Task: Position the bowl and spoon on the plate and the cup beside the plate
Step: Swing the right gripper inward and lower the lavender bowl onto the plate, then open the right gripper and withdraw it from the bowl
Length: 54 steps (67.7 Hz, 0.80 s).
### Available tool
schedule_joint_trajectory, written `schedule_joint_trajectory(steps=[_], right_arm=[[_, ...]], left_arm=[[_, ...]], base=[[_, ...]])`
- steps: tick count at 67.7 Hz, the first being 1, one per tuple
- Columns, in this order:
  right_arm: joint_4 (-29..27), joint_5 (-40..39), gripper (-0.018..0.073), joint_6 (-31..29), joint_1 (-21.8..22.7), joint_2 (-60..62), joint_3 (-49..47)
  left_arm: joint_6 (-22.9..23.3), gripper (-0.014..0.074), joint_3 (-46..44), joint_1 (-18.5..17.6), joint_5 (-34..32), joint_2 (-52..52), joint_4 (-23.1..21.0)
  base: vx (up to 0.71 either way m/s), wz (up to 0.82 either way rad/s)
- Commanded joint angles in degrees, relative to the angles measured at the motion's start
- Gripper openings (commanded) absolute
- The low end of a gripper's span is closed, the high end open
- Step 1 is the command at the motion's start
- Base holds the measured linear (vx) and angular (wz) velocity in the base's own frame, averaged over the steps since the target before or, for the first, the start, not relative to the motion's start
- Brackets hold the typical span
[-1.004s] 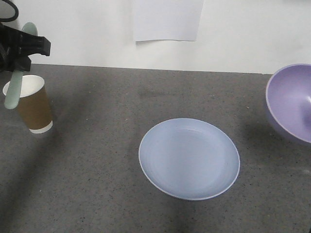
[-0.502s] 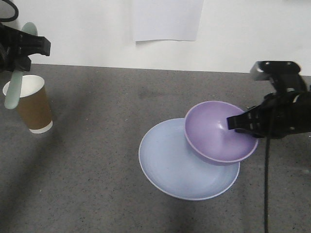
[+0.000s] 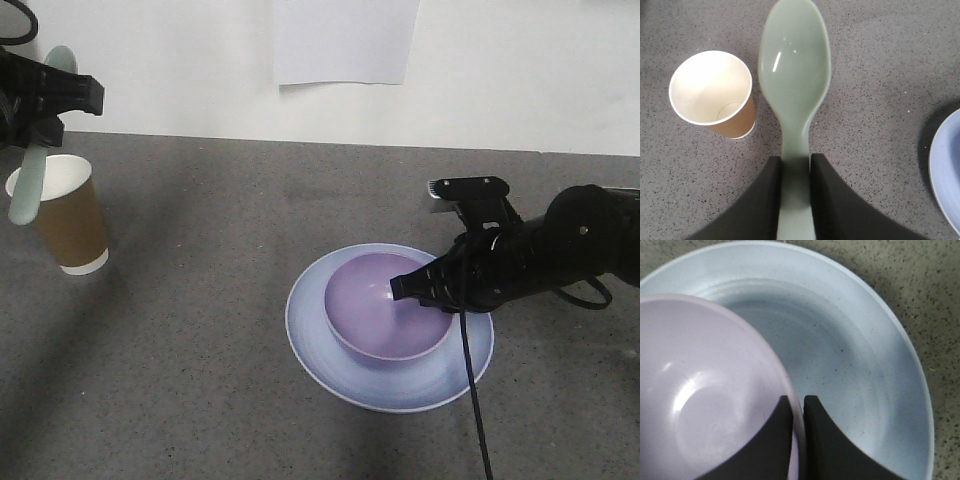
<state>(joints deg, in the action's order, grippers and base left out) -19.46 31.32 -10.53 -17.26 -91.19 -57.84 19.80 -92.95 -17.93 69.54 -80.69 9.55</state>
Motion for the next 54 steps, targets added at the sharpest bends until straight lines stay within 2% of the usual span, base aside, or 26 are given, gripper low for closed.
schedule_joint_trajectory(steps=[1,12,23,35,48,54], right_arm=[[-0.1,-3.2,-0.0003,0.1,0.0,1.4,-1.6],[-0.1,-3.1,0.002,0.3,0.2,1.2,-1.6],[-0.1,-3.1,0.0096,0.7,0.4,1.2,-1.6],[-0.1,-3.1,0.0249,1.0,0.4,1.2,-1.6],[-0.1,-3.4,0.0489,3.4,0.4,1.3,-1.6],[-0.1,-3.5,0.0571,3.7,0.4,1.7,-1.6]], left_arm=[[0.1,-0.0006,-1.4,0.0,-2.4,1.7,0.6],[0.1,-0.0006,-1.4,0.0,-2.4,1.7,0.6],[0.1,-0.0006,-1.4,0.0,-2.4,1.7,0.6],[0.1,-0.0006,-1.4,0.0,-2.2,1.7,0.6],[0.1,-0.0006,-1.4,0.0,-1.9,1.7,0.6],[0.1,-0.0006,-1.4,0.0,-1.8,1.7,0.6]], base=[[0.0,0.0],[0.0,0.0],[0.0,0.0],[0.0,0.0],[0.0,0.0],[0.0,0.0]])
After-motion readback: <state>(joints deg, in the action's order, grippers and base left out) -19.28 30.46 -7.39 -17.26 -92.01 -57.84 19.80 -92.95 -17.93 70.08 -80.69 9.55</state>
